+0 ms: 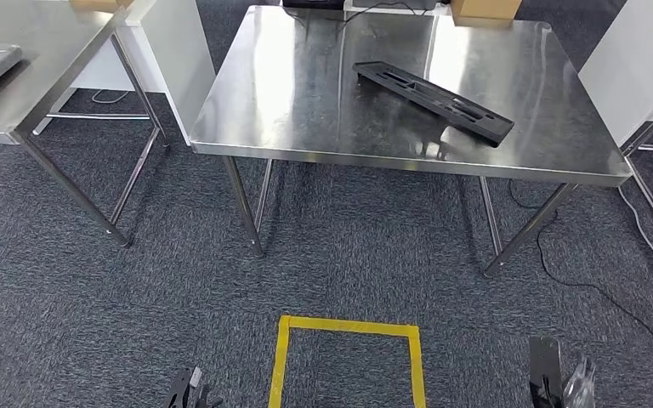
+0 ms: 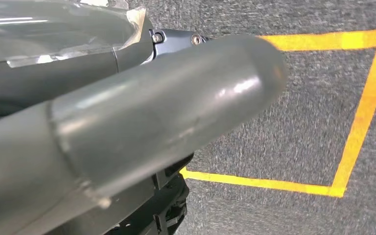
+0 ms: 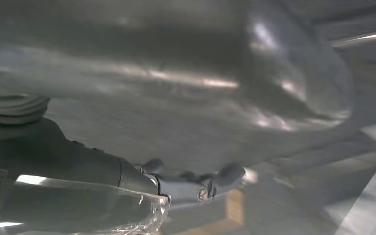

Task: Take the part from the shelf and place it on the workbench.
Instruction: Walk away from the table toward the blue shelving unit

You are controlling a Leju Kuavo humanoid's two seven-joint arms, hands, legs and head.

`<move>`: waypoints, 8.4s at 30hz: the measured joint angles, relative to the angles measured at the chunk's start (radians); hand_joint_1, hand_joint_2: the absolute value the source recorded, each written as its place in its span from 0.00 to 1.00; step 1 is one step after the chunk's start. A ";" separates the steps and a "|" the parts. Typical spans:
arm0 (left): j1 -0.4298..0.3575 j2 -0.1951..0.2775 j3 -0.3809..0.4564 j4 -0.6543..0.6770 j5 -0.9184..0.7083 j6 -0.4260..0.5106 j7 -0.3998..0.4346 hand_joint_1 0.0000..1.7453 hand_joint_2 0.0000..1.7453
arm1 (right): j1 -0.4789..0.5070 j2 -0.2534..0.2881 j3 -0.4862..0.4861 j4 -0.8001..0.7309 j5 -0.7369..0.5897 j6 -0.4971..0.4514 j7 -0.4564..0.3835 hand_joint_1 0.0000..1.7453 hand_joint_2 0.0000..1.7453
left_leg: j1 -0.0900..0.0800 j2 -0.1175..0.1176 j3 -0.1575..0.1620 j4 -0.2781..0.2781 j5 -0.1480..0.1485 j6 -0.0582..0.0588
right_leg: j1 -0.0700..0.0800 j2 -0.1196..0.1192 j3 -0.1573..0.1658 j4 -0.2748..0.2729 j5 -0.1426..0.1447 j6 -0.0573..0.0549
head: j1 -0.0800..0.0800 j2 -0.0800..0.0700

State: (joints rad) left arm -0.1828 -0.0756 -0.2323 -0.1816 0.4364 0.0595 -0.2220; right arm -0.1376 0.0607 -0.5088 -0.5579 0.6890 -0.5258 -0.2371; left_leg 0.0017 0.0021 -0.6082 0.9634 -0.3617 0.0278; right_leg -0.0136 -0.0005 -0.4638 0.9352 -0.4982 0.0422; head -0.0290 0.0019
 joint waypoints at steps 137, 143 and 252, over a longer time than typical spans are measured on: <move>-0.043 -0.021 -0.038 -0.004 -0.065 0.033 0.046 0.00 0.00 | 0.049 0.066 -0.017 0.371 0.145 0.451 0.416 0.00 0.00 | 0.007 -0.017 0.014 0.024 -0.056 0.026 | 0.001 -0.011 -0.137 0.280 -0.125 -0.009 | 0.004 0.000; -0.039 -0.022 -0.038 -0.004 -0.067 0.034 0.046 0.00 0.00 | 0.051 0.064 -0.017 0.372 0.145 0.452 0.414 0.00 0.00 | 0.003 -0.106 0.010 0.029 -0.048 0.017 | -0.005 0.047 -0.069 0.105 -0.027 0.019 | 0.007 0.000; -0.034 -0.032 -0.003 -0.030 -0.076 0.077 0.061 0.00 0.00 | 0.038 0.072 -0.036 0.378 0.194 0.496 0.398 0.00 0.00 | -0.003 0.081 0.018 0.047 -0.091 -0.010 | 0.013 -0.114 -0.047 0.053 -0.002 -0.023 | -0.006 0.000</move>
State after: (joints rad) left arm -0.2173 -0.1073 -0.2358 -0.2120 0.3606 0.1363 -0.1614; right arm -0.0992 0.1327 -0.5446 -0.1797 0.8828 -0.0294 0.1610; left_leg -0.0017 0.0831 -0.5901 1.0105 -0.4524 0.0182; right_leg -0.0009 -0.1144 -0.5105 0.9881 -0.5002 0.0187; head -0.0355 0.0019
